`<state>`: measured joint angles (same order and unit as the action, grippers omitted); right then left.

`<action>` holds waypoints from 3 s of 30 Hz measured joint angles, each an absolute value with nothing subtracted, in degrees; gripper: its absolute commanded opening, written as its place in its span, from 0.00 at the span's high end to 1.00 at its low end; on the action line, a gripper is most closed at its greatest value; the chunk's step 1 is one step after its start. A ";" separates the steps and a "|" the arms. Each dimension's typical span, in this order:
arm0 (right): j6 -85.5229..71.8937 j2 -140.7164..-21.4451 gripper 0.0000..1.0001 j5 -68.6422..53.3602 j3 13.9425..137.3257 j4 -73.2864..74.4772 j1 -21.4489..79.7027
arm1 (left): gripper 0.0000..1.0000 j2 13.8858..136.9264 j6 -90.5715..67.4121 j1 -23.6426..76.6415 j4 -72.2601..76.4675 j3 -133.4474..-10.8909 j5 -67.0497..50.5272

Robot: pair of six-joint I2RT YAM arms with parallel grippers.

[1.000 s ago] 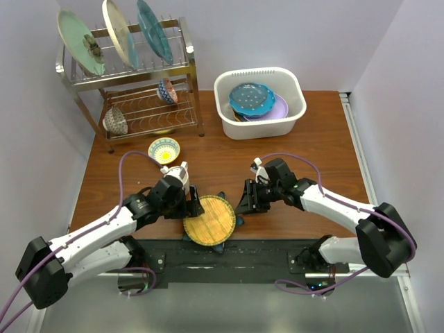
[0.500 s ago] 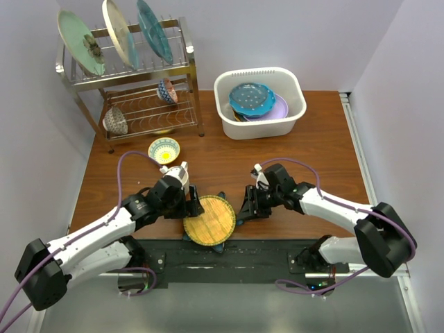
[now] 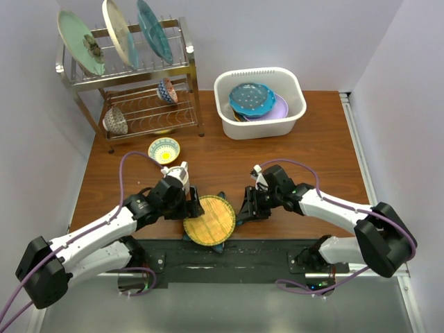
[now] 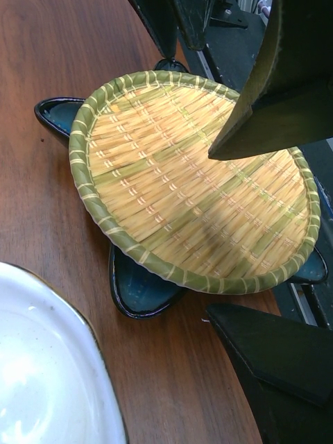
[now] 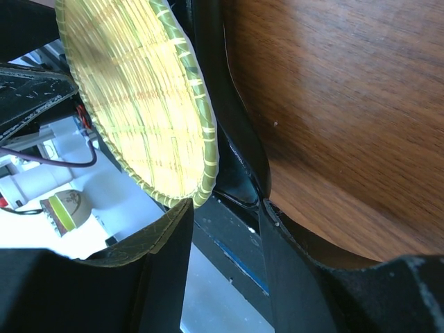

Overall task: Place the plates into the plastic bin on the countertop
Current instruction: Pick up the plate from the corner of the board.

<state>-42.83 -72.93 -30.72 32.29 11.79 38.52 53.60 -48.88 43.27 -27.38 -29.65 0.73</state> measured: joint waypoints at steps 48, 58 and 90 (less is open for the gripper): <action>-49.95 -80.20 0.56 -24.77 33.23 0.01 48.25 | 0.12 53.63 -48.86 43.27 -26.57 -28.38 0.62; -54.39 -80.62 0.84 -23.22 30.09 -9.56 48.42 | 0.12 53.41 -48.71 43.24 -26.85 -28.16 0.82; -52.01 -72.95 1.00 -18.74 32.67 -2.96 48.36 | 0.01 46.85 -46.30 43.24 -35.11 -37.78 7.60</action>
<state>-52.01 -72.95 -18.74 32.67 -2.96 48.36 46.85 -46.30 43.24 -35.11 -37.78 7.60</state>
